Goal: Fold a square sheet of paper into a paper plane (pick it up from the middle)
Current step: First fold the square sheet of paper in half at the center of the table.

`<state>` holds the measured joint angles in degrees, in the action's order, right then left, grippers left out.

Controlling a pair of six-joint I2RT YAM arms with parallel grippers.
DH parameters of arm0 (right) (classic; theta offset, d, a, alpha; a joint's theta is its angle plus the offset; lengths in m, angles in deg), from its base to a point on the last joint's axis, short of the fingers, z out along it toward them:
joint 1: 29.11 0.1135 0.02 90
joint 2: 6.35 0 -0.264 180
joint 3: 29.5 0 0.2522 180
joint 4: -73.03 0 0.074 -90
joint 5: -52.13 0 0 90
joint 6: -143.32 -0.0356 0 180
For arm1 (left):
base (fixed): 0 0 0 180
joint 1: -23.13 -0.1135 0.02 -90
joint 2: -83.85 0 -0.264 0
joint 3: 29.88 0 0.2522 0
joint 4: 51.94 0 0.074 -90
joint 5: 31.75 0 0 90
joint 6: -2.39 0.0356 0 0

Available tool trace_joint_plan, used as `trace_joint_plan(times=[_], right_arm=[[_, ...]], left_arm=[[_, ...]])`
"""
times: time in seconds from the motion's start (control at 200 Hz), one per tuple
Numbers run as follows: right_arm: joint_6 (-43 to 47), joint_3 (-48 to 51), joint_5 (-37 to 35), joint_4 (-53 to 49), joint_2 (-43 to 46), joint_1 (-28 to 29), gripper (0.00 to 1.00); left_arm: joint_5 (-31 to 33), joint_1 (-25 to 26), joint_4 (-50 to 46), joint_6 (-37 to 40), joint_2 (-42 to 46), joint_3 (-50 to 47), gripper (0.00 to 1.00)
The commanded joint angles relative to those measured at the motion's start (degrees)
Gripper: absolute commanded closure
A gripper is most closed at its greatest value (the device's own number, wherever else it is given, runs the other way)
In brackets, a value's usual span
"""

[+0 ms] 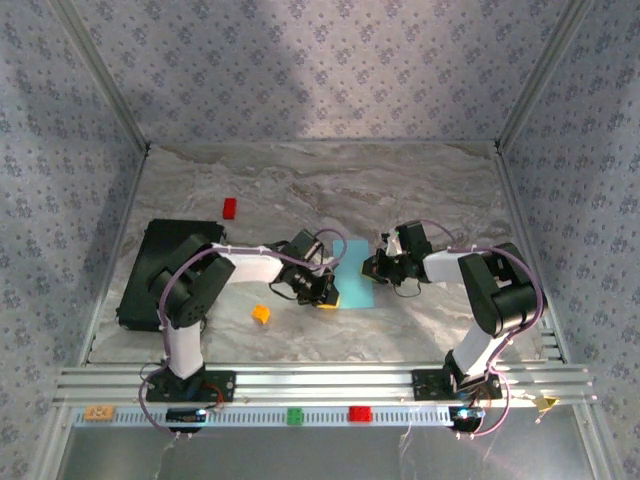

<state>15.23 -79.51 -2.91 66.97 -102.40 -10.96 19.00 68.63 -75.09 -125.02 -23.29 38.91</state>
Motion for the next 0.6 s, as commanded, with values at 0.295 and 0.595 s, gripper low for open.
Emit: trace_joint_plan(times=[0.295, 0.595], right_arm=[[6.7, -0.9, -3.9, -8.8, 4.8, 3.2, 0.99], [3.4, 1.1, -9.8, -17.0, 16.9, 0.8, 0.91]], left_arm=[[6.2, -5.3, 5.7, -7.1, 6.9, 2.8, 0.95], [2.4, -8.7, 7.3, -9.9, -3.0, 14.3, 0.94]])
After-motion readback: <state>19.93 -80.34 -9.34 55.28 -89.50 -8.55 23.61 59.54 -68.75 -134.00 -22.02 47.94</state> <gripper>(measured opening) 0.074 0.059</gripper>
